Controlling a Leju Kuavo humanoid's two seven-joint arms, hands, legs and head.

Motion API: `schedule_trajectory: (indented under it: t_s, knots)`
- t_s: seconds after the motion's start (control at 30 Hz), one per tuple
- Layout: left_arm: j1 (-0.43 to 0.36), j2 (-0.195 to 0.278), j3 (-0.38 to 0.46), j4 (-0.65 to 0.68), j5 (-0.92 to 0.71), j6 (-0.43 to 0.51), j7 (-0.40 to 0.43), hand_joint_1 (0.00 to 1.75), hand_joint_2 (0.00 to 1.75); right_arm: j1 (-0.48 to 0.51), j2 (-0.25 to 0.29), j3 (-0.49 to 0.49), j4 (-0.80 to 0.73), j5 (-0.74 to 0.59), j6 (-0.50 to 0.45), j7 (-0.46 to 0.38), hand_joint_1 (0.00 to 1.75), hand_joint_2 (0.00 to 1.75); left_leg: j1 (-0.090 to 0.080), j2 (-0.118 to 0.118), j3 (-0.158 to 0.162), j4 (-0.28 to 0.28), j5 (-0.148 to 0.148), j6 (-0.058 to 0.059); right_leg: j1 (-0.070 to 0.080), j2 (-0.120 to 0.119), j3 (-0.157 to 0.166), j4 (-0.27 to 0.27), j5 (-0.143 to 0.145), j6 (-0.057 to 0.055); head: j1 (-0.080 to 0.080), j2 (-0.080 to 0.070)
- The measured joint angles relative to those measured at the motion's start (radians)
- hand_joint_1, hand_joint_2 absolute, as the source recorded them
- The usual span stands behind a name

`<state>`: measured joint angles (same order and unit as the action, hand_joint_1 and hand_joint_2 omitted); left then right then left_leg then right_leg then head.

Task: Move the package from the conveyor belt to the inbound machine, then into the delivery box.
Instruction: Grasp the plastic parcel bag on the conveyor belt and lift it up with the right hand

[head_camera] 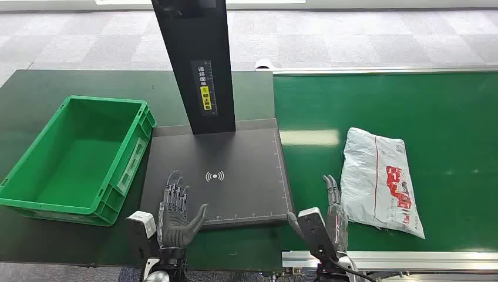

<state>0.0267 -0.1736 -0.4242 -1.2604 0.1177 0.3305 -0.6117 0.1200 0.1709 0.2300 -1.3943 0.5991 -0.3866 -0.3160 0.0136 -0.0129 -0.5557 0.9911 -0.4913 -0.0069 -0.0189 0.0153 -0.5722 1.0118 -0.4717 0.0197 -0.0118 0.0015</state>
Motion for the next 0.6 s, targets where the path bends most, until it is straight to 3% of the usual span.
schedule_trajectory:
  t_s: [0.6]
  knots:
    - [0.027,0.001,0.018,-0.023,0.003,0.004,0.002,0.0,1.75,-0.005,0.0,0.008,0.014,-0.002,-0.001,0.005,0.0,1.75,0.0,0.0,0.0,0.0,0.0,0.0,0.0,0.0,0.0,0.0,0.0,0.0,0.0,0.0]
